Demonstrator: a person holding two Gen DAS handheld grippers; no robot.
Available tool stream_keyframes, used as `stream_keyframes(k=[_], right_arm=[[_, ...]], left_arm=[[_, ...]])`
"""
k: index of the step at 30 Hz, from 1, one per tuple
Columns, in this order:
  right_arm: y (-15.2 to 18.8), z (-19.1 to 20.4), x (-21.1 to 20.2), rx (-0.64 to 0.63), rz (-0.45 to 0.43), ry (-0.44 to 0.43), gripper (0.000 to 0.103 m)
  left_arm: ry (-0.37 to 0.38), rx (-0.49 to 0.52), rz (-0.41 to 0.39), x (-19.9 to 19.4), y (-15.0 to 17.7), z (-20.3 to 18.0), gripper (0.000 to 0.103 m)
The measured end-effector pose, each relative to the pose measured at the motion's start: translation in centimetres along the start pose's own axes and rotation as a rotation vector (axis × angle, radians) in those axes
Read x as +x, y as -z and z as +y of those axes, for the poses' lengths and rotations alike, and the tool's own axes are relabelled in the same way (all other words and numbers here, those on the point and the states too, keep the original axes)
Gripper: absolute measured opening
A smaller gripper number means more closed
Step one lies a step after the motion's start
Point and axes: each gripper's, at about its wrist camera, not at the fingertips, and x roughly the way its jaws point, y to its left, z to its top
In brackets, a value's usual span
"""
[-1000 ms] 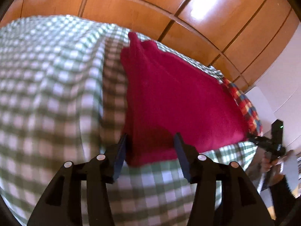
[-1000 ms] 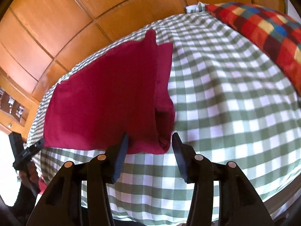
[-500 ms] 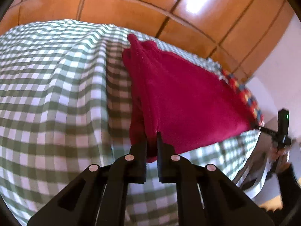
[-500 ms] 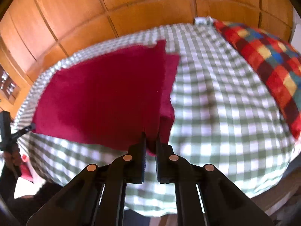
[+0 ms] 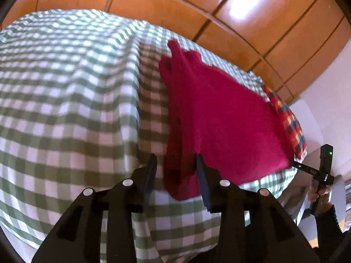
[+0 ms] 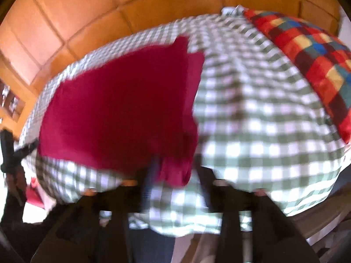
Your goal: Fold small clothes
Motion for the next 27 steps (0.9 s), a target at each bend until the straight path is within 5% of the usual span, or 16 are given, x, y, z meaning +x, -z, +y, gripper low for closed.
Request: stream_keyframes(k=[5, 11, 13, 14, 15, 19, 23, 27], right_arm=[[-4.9, -0.8, 0.7, 0.083, -0.12, 0.021, 0.06], [-11.2, 0.2, 5.8, 0.131, -0.103, 0.079, 0.049], [-12.3, 0.8, 7.5, 0.119, -0.069, 0.115, 0.034], [-12.7, 1.0, 8.5, 0.107, -0.041, 0.149, 0.009], [-12.8, 1.3, 8.8, 0.099, -0.041, 0.164, 0.006], [-12.0, 1.0, 7.4, 0.12, -0.142, 0.206, 0.006], [-10.9, 0.4, 10.6, 0.148, -0.091, 0.26, 0.006], [-10.5, 0.9, 11.4, 0.121, -0.141, 0.307, 0.007]], left_arm=[[-0.035, -0.015, -0.042, 0.0, -1.3, 0.1, 0.035], [-0.067, 0.001, -0.058, 1.1, -2.3, -1.1, 0.036], [-0.068, 0.001, -0.055, 1.5, -2.5, -1.3, 0.036], [-0.07, -0.001, -0.054, 1.6, -2.6, -1.4, 0.036], [-0.072, -0.001, -0.053, 1.8, -2.6, -1.4, 0.036], [-0.08, 0.001, -0.063, 1.5, -3.1, -1.0, 0.036], [-0.065, -0.059, -0.074, 1.7, -4.5, 0.2, 0.035], [-0.024, -0.069, -0.105, 2.1, -6.7, -0.2, 0.039]])
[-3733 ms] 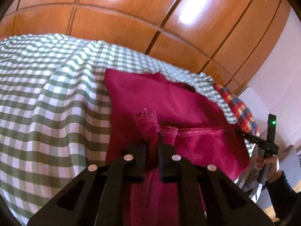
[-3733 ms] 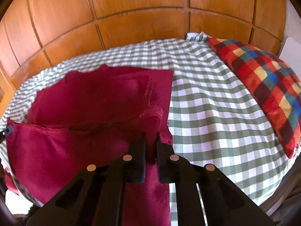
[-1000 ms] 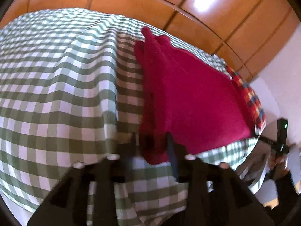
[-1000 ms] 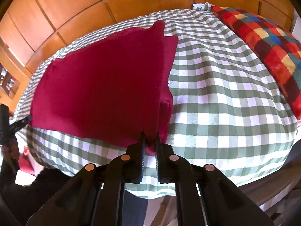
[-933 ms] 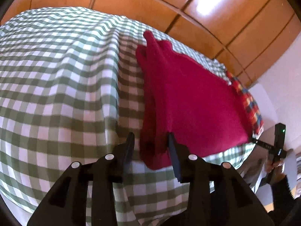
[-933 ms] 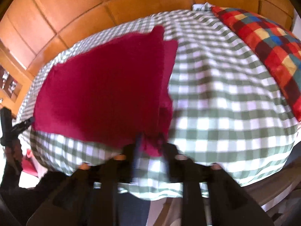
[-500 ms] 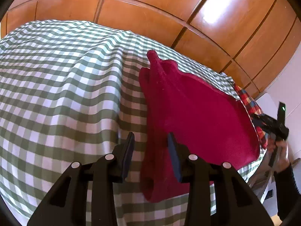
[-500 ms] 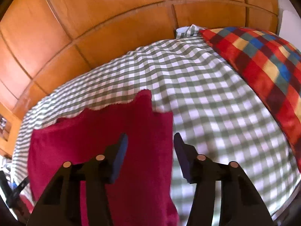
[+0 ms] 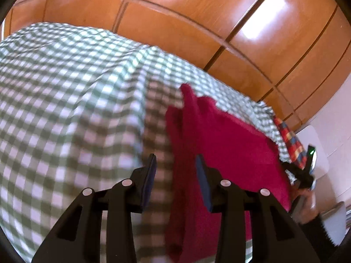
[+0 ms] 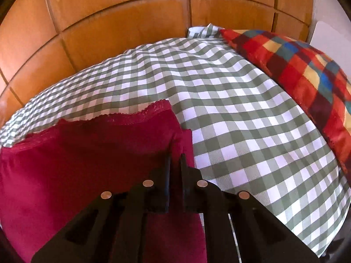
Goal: Fold small clothes
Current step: 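Release the folded sweatshirt with both grippers and press it flat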
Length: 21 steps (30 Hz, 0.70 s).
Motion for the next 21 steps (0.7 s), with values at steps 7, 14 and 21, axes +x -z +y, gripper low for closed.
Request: stream_keyframes(k=[7, 14, 21], right_arm=[[0.9, 0.0, -0.3, -0.016, -0.051, 0.005, 0.007], [1.2, -0.4, -0.1, 0.017, -0.075, -0.024, 0.008], [1.4, -0.7, 0.0, 0.049, -0.087, -0.056, 0.008]], left_arm=[[0.047, -0.067, 0.052, 4.6, -3.5, -0.2, 0.045], [-0.027, -0.051, -0.021, 6.0, -4.5, -2.1, 0.007], [-0.255, 0.059, 0.005, 9.5, -2.2, -2.6, 0.012]])
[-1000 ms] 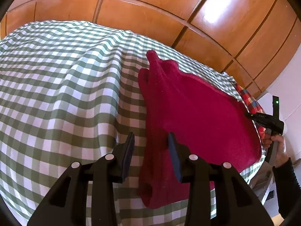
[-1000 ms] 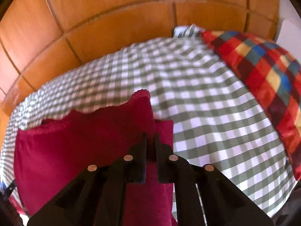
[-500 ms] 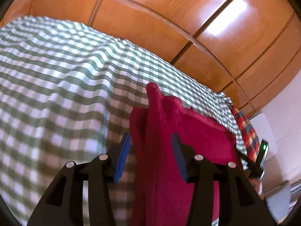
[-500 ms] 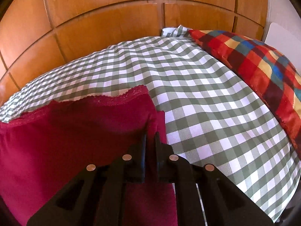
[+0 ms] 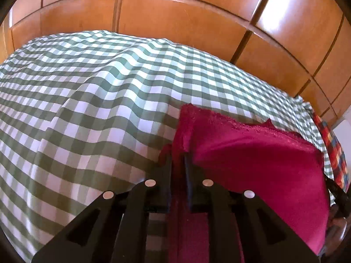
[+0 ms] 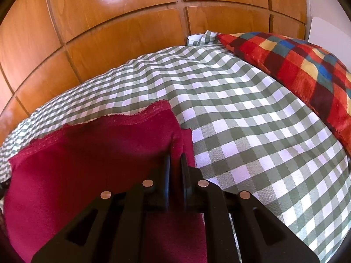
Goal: Fold small clothes
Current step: 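Release the folded sweatshirt with both grippers and press it flat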
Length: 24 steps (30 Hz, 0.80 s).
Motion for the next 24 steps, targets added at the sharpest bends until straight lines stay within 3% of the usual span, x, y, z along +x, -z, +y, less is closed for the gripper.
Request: stream_keyframes(k=[1, 4, 12, 24], right_arm=[[0.0, 0.0, 0.0, 0.002, -0.001, -0.002, 0.008], [0.1, -0.1, 0.0, 0.011, -0.005, -0.01, 0.008], [0.1, -0.2, -0.1, 0.017, -0.007, -0.014, 0.008], [0.2, -0.3, -0.1, 0.018, -0.012, -0.011, 0.009]], left_arm=[[0.001, -0.008, 0.002, -0.1, -0.1, 0.0, 0.012], [-0.053, -0.034, -0.003, -1.0, -0.2, 0.3, 0.038], [-0.114, 0.083, -0.14, -6.2, 1.3, -1.5, 0.037], [-0.104, 0.183, -0.169, -6.6, 2.5, -5.1, 0.038]])
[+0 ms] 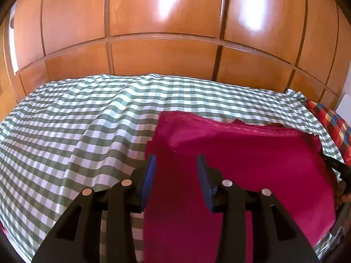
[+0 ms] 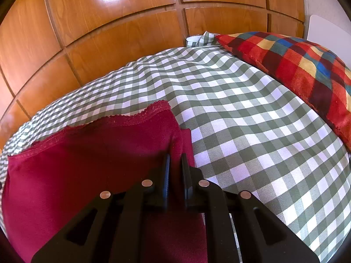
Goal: Fold small clothes
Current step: 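Release the folded sweatshirt with both grippers and press it flat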
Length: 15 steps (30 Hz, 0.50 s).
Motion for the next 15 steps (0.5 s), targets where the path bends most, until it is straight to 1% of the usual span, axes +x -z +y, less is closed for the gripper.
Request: stream_keyframes(k=[6, 15], right_arm=[[0.0, -0.3, 0.0, 0.018, -0.001, -0.019, 0.009], [0.0, -1.6, 0.2, 0.097, 0.006, -0.098, 0.009]], left_arm=[[0.002, 0.021, 0.019, 1.1, 0.1, -0.8, 0.039], [-0.007, 0.025, 0.065, 3.2, 1.0, -0.9, 0.041]])
